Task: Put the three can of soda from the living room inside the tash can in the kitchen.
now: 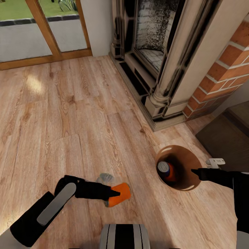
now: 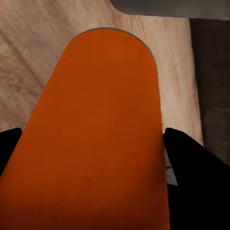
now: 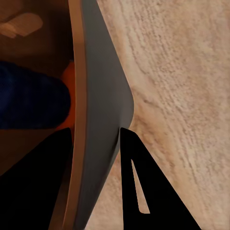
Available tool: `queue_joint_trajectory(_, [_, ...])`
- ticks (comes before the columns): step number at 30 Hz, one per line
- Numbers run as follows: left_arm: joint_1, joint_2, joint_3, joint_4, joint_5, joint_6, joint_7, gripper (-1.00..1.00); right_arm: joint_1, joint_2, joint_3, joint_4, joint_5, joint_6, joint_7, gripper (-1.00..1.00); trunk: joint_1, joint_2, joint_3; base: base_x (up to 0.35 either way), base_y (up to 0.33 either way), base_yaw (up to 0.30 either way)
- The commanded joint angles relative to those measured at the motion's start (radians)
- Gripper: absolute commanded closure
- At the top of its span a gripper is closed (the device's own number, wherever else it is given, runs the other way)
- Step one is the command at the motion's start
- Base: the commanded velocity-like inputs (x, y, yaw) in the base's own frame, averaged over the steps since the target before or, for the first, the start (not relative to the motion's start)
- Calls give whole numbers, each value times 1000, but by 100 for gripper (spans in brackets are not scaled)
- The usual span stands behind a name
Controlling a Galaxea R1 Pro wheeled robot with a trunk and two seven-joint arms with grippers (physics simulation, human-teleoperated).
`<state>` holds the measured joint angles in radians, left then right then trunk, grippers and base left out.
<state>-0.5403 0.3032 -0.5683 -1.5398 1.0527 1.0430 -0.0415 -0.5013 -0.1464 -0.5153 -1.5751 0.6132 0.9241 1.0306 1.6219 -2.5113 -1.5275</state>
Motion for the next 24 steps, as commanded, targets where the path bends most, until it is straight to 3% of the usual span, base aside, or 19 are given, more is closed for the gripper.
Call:
queue_joint_trajectory(1, [0, 29, 57, 0, -10, -2, -120, 100, 0, 1, 1, 0, -12, 7, 1, 100, 0, 0, 0, 0, 0, 0])
queue_joint_trajectory(2, [1, 35, 77, 0, -9, -2, -150, 100, 0, 1, 0, 0, -12, 7, 1, 100, 0, 0, 0, 0, 0, 0])
queue_joint_trajectory(3, [1, 54, 144, -1, -8, -2, -229, 100, 0, 2, 1, 0, -11, 7, 0, 100, 0, 0, 0, 0, 0, 0])
queue_joint_trajectory(6, [2, 63, 187, -2, -7, -1, -275, 100, 0, 2, 1, 0, -11, 7, 0, 100, 0, 0, 0, 0, 0, 0])
queue_joint_trajectory(20, [2, 50, 203, -2, 1, -6, -336, 100, 0, -5, 3, 0, -11, 7, 0, 100, 0, 0, 0, 0, 0, 0])
queue_joint_trajectory(24, [2, 34, 202, -2, 1, -7, -339, 100, 0, -6, 4, 0, -12, 7, 1, 100, 0, 0, 0, 0, 0, 0])
